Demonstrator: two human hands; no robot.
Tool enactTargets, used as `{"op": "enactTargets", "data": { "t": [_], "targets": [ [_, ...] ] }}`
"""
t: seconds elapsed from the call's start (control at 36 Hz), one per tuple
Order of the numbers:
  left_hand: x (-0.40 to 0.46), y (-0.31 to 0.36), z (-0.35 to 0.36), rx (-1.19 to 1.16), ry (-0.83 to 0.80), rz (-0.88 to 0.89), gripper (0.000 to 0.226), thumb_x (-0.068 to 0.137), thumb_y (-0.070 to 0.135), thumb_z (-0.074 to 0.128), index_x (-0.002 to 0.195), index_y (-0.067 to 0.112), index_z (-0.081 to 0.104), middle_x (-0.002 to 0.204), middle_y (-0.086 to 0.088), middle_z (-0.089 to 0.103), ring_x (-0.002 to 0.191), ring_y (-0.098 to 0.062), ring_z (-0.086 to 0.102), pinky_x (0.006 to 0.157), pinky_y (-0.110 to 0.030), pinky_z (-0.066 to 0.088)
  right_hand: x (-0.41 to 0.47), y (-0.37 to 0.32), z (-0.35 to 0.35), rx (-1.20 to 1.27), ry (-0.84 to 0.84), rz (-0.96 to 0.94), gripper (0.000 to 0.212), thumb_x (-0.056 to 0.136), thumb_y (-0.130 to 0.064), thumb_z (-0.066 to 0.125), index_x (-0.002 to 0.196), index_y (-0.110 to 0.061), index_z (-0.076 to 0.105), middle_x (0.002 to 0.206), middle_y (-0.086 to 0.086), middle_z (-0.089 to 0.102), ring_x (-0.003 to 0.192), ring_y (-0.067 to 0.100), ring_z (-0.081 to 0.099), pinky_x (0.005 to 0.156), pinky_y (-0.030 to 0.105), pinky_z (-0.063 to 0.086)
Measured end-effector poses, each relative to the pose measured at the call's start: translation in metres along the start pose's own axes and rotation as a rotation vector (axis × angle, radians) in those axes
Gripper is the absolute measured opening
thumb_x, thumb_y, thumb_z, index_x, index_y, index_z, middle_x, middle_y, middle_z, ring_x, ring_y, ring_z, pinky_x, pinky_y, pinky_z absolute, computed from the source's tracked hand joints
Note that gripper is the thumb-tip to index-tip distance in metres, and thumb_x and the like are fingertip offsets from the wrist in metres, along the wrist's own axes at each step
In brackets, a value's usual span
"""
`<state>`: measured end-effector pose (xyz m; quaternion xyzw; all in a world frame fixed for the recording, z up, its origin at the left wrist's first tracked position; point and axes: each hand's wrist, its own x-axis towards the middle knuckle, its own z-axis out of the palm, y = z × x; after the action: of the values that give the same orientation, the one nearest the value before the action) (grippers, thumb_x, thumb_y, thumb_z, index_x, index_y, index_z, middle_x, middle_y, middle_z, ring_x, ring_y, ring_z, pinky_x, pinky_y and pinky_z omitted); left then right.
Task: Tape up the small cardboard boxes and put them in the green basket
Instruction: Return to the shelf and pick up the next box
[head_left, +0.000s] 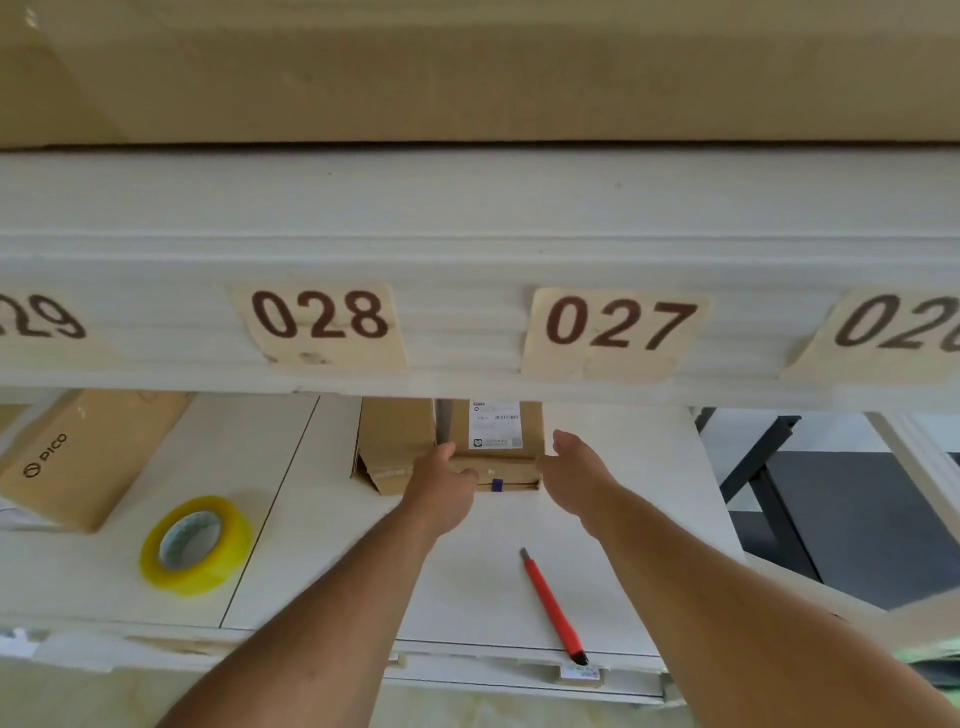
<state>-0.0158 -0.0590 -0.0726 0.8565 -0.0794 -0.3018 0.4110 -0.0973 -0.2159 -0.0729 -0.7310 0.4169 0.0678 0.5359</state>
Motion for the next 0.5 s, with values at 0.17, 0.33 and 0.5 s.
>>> {"op": "enactTargets", "data": {
  "t": [0.17, 0.33, 0.5],
  "targets": [
    [0.005, -0.001, 0.002, -0.063, -0.058, -0.039, 0.057, 0.096, 0.019, 0.055, 0.150, 0.011, 0.038, 0.154, -0.010, 0.039, 0.140, -0.031, 0.040, 0.110, -0.037, 0.035, 0.004, -0.004, 0.004, -0.057, 0.011, -0.058, 0.037, 0.093, -0.010, 0.038, 0.116, -0.014, 0.067, 0.107, 0.004, 0.070, 0.090, 0.025, 0.065, 0.075, 0.036, 0.052],
    [0.002, -0.013, -0.003, -0.178, -0.089, -0.138, 0.040, 0.092, 0.023, 0.061, 0.132, 0.019, 0.058, 0.135, -0.004, 0.059, 0.120, -0.022, 0.056, 0.111, -0.042, 0.043, 0.000, 0.021, -0.006, 0.256, 0.011, 0.096, 0.053, 0.080, -0.028, 0.066, 0.130, -0.014, 0.059, 0.121, 0.003, 0.063, 0.106, 0.020, 0.058, 0.105, 0.039, 0.049],
    [-0.006, -0.015, 0.002, -0.213, -0.067, -0.100, 0.053, 0.095, 0.018, 0.059, 0.147, 0.022, 0.046, 0.139, 0.003, 0.051, 0.123, -0.018, 0.049, 0.103, -0.031, 0.039, -0.009, 0.032, -0.008, 0.278, 0.029, 0.129, 0.007, 0.088, -0.015, 0.062, 0.092, -0.012, 0.067, 0.089, 0.004, 0.064, 0.078, 0.019, 0.053, 0.086, 0.035, 0.050]
  ]
}}
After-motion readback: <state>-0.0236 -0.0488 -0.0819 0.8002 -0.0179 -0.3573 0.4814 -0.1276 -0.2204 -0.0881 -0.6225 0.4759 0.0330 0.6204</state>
